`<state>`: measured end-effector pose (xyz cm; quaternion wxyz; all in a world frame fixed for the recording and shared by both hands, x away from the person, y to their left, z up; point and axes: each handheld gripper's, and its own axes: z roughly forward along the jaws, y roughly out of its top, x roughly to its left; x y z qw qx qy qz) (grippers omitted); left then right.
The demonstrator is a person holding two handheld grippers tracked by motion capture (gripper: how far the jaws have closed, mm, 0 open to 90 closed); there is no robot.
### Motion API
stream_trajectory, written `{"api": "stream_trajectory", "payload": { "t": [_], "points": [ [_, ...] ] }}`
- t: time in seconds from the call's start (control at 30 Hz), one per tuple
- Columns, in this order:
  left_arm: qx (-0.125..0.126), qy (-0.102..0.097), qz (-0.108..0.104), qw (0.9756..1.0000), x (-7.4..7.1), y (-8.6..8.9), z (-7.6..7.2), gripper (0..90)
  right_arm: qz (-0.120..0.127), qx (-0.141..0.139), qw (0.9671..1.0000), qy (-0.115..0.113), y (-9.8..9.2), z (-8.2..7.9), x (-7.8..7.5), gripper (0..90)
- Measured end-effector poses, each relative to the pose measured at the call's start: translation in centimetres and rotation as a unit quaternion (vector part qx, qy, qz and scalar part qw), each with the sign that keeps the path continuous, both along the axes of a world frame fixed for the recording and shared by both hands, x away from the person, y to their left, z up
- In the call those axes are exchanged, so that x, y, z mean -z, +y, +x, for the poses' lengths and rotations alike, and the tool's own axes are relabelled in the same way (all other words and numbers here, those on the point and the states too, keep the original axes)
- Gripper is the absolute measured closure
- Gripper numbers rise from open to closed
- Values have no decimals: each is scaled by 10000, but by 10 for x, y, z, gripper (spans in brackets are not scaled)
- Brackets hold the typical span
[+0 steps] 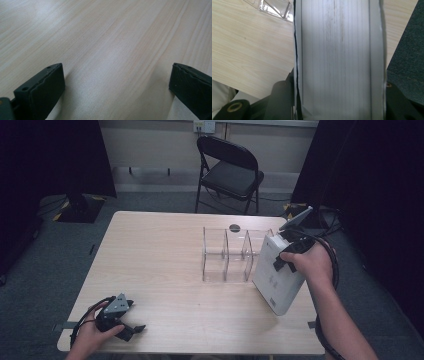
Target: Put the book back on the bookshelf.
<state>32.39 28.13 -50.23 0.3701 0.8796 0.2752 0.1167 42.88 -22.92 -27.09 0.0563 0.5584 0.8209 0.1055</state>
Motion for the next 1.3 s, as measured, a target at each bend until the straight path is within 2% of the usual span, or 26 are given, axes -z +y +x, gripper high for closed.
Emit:
{"api": "stream_trajectory", "payload": {
  "t": [0.37, 0.57, 0.9, 1.3],
  "points": [
    [-3, 37, -35, 10000, 0, 0, 0, 0, 45, 142, 9999, -22, 1, 9, 1, 527],
    [14, 30, 22, 10000, 0, 0, 0, 0, 6, 164, 9998, -69, 2, 14, 1, 527],
    [12, 49, 4, 10000, 0, 0, 0, 0, -18, 289, 9995, -110, 5, 21, -1, 527],
    [1, 49, -5, 10000, 0, 0, 0, 0, -104, 306, 9994, -159, 8, 30, 0, 526]
  ]
}}
